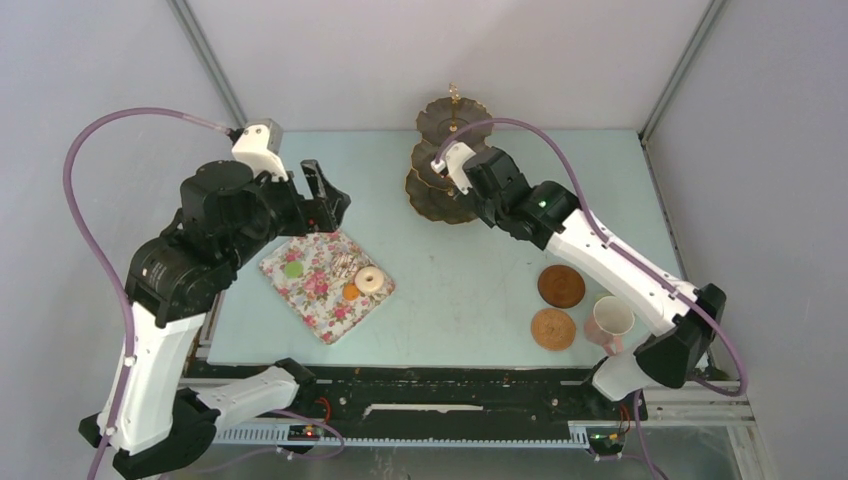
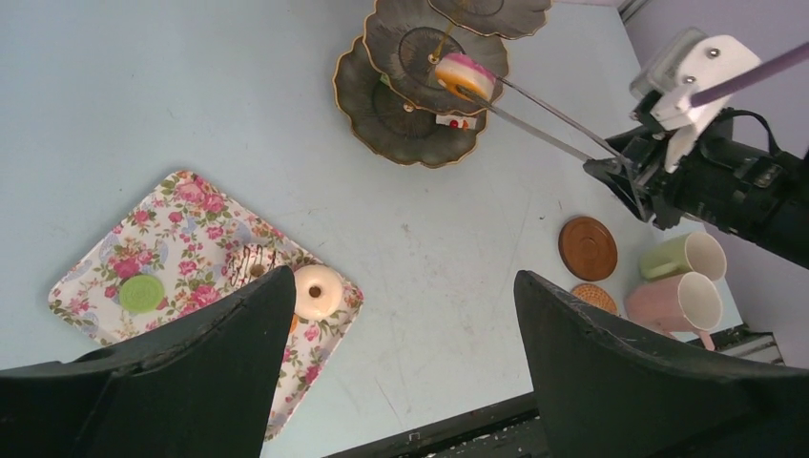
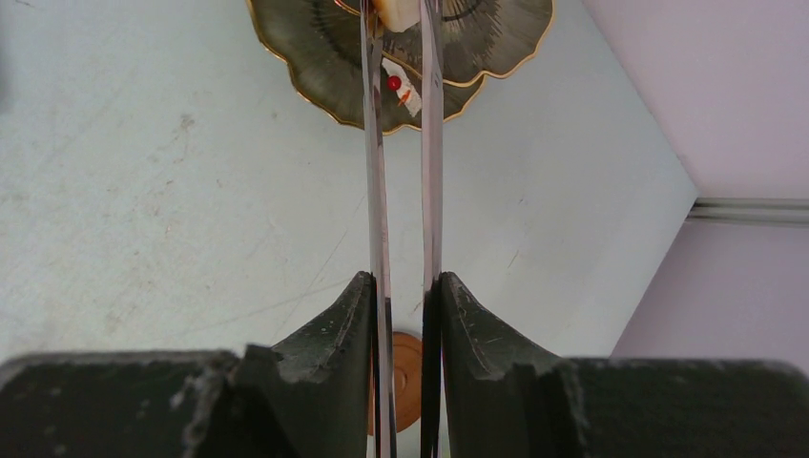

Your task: Serve the afternoon tea

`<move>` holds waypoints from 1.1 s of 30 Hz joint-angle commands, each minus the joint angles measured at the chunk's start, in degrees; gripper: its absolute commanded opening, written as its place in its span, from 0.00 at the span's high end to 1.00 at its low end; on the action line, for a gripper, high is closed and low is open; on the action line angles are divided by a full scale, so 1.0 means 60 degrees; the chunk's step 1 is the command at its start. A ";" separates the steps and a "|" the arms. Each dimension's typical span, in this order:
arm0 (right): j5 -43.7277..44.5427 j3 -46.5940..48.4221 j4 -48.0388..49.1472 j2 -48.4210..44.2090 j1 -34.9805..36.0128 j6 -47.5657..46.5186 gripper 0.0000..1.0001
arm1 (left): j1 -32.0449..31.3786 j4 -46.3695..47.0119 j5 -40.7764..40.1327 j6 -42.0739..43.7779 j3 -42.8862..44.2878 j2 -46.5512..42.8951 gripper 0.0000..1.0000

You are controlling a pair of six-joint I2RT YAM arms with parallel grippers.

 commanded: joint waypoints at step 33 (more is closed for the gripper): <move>-0.0175 0.1076 0.1049 0.1823 -0.0514 -0.0282 0.65 | -0.0436 0.0015 -0.0777 0.0645 0.0171 -0.0093 0.04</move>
